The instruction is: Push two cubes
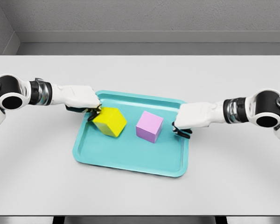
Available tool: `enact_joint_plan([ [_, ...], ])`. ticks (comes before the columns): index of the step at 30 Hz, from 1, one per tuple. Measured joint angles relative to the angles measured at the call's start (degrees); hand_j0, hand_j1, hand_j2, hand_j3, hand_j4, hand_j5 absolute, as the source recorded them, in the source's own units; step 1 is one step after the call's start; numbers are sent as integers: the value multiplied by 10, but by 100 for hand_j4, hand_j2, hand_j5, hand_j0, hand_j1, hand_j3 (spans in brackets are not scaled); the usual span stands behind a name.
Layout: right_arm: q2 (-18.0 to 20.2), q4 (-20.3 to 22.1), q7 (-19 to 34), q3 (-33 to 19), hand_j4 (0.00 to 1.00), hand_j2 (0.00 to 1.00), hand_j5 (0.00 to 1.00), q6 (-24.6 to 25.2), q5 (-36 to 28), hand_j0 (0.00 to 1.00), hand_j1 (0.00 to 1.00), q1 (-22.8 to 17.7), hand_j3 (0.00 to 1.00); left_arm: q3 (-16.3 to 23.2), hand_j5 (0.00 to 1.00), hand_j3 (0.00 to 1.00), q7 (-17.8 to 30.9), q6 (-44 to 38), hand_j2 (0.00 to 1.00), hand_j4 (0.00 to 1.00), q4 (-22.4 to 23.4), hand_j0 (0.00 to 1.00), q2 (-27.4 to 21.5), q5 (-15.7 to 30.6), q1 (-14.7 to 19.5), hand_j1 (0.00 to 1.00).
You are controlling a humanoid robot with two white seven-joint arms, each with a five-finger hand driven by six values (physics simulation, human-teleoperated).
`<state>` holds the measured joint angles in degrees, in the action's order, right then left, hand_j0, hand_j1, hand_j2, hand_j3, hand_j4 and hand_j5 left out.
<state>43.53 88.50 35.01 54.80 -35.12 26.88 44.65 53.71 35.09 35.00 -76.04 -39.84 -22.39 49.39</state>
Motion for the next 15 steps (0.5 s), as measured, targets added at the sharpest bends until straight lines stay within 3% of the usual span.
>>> enact_joint_plan([
  [11,-45,-45,-7,32,7,7,7,3,33,7,7,9,7,1,43,43,-1,1,43,43,-3,43,-14,38,7,43],
  [15,-59,-54,-2,39,7,7,7,0,20,7,7,17,7,5,42,42,-1,1,42,42,-36,42,-41,47,-4,42],
])
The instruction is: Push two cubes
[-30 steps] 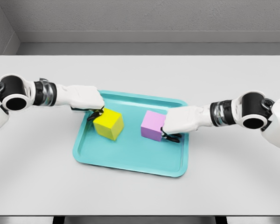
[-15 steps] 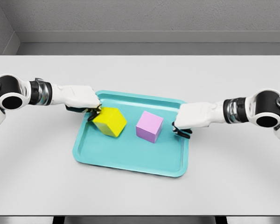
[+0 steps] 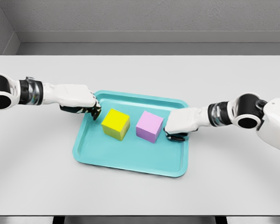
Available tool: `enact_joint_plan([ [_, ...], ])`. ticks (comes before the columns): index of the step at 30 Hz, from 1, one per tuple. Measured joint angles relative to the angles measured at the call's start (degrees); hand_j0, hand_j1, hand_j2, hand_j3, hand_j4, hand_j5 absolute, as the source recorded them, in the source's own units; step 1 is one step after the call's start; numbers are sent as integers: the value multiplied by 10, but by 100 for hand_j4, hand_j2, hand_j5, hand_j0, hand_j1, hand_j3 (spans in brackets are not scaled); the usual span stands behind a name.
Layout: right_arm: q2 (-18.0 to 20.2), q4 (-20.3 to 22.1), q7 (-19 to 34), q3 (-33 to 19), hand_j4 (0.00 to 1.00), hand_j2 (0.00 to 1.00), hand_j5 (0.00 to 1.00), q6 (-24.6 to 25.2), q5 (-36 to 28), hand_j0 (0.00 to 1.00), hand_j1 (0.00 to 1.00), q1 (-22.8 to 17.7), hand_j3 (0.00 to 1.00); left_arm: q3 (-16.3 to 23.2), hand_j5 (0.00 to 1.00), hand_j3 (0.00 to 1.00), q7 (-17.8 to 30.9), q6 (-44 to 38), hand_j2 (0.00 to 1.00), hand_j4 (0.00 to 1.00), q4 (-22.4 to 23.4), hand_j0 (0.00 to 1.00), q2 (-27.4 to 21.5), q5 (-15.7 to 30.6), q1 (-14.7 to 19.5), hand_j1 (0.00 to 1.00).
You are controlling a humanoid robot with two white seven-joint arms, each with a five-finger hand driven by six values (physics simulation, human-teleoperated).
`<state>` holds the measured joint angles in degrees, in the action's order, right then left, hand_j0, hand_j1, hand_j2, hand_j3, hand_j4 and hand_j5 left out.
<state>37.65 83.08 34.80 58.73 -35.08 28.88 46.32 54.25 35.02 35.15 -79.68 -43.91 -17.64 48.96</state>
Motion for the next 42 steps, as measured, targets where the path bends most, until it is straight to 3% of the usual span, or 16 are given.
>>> enact_joint_plan([
  [13,-39,-19,2,3,8,8,8,0,6,8,8,10,8,9,42,42,-1,-4,42,42,-14,42,8,4,-9,42],
  [18,-24,-33,2,2,12,12,12,0,7,12,12,9,12,10,42,42,0,-4,42,42,-13,42,8,3,-9,42],
  [21,-7,-38,16,-1,13,13,13,2,-47,13,13,19,13,10,42,42,0,-4,42,42,-12,42,8,3,-9,42],
  [26,-34,-87,6,-11,13,13,13,0,-10,13,13,64,13,10,42,42,0,-2,42,42,-9,42,7,1,-4,42],
  [34,-87,-159,2,-14,13,13,13,0,4,13,13,78,13,3,42,42,0,0,42,42,7,42,-9,12,13,42],
  [36,-97,-168,2,-14,13,13,13,-1,5,13,13,78,13,3,42,42,0,0,42,42,-8,42,-29,21,10,42],
  [42,-120,-176,2,-11,13,13,13,0,6,13,13,79,13,28,42,42,0,0,42,42,-124,42,-92,34,-10,42],
])
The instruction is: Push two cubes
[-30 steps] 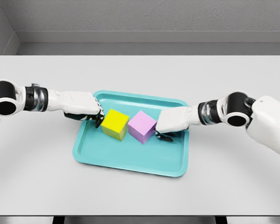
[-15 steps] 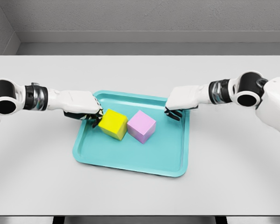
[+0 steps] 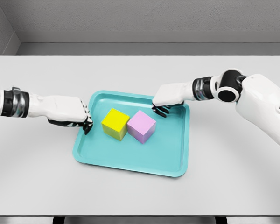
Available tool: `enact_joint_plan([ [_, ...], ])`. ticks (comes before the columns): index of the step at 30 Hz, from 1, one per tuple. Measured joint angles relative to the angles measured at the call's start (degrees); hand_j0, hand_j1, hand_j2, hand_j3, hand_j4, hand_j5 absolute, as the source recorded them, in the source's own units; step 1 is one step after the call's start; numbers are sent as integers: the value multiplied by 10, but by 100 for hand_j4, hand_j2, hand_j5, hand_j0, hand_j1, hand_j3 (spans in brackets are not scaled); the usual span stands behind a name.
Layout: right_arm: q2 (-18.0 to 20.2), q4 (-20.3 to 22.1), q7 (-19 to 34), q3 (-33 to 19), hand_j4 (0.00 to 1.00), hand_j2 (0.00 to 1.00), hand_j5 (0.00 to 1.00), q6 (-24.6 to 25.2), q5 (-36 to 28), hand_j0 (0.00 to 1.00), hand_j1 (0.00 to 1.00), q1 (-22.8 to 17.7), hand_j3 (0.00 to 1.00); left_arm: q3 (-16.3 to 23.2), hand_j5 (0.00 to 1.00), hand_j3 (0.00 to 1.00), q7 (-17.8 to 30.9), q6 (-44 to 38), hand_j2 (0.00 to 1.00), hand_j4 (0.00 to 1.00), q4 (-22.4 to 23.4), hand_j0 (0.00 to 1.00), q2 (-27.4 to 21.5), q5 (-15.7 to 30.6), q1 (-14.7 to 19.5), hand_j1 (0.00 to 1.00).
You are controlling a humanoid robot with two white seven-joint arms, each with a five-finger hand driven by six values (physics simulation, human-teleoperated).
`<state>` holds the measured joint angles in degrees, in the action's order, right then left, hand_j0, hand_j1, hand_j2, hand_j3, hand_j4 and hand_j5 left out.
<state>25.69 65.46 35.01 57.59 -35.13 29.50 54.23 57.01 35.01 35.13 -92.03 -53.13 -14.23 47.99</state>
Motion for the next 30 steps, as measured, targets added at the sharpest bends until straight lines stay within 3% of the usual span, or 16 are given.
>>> enact_joint_plan([
  [6,-12,2,0,10,13,13,13,0,0,13,13,-1,13,16,42,42,0,0,42,42,-20,42,7,-2,-1,42],
  [17,-15,37,0,28,13,13,13,0,-1,13,13,-2,13,17,40,40,1,-7,40,40,44,40,73,-1,2,40],
  [23,-15,43,0,28,13,13,13,0,-3,13,13,0,13,15,40,40,0,-13,40,40,57,40,91,1,2,40],
  [30,-5,38,0,-53,15,15,15,0,-7,15,15,3,15,17,40,40,0,-8,40,40,55,40,87,-4,4,40],
])
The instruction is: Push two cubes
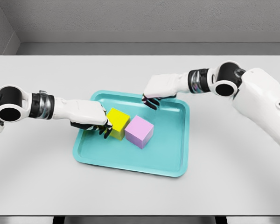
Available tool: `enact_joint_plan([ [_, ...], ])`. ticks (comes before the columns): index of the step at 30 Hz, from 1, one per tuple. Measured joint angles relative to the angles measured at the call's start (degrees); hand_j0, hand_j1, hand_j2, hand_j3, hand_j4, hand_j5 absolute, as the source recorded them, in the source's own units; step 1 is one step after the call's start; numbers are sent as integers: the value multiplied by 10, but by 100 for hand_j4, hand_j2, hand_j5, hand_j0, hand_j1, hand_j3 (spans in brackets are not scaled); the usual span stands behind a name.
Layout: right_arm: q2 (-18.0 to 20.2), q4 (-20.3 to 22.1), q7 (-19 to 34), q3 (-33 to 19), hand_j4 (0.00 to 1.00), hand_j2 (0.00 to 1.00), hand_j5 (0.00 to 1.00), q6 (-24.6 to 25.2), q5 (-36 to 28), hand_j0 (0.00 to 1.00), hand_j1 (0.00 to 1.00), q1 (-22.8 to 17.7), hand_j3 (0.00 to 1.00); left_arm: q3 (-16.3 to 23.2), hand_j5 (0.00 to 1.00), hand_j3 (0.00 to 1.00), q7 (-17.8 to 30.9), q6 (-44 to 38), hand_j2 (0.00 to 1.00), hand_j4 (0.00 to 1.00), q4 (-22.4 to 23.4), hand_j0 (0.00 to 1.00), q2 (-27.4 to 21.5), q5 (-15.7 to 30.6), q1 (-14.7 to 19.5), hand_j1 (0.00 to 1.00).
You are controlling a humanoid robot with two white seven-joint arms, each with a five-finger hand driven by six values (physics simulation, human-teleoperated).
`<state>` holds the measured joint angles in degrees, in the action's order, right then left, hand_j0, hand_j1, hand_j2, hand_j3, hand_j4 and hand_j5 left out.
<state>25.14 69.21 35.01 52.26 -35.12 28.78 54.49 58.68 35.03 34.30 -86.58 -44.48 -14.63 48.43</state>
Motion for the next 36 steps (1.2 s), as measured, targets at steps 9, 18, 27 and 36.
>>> enact_joint_plan([
  [9,77,4,0,-67,16,16,16,0,-55,16,16,-11,16,-1,40,40,1,5,40,40,1,40,4,-11,3,40],
  [18,124,70,0,-30,17,17,17,0,-60,17,17,-25,17,-4,40,40,0,7,40,40,24,40,23,-16,11,40],
  [27,150,79,0,-30,21,21,21,0,-60,21,21,-29,21,-10,40,40,0,8,40,40,12,40,6,3,22,40],
  [36,158,80,0,-30,23,23,23,0,-59,23,23,-33,23,-50,40,40,0,8,40,40,109,40,17,15,60,40],
])
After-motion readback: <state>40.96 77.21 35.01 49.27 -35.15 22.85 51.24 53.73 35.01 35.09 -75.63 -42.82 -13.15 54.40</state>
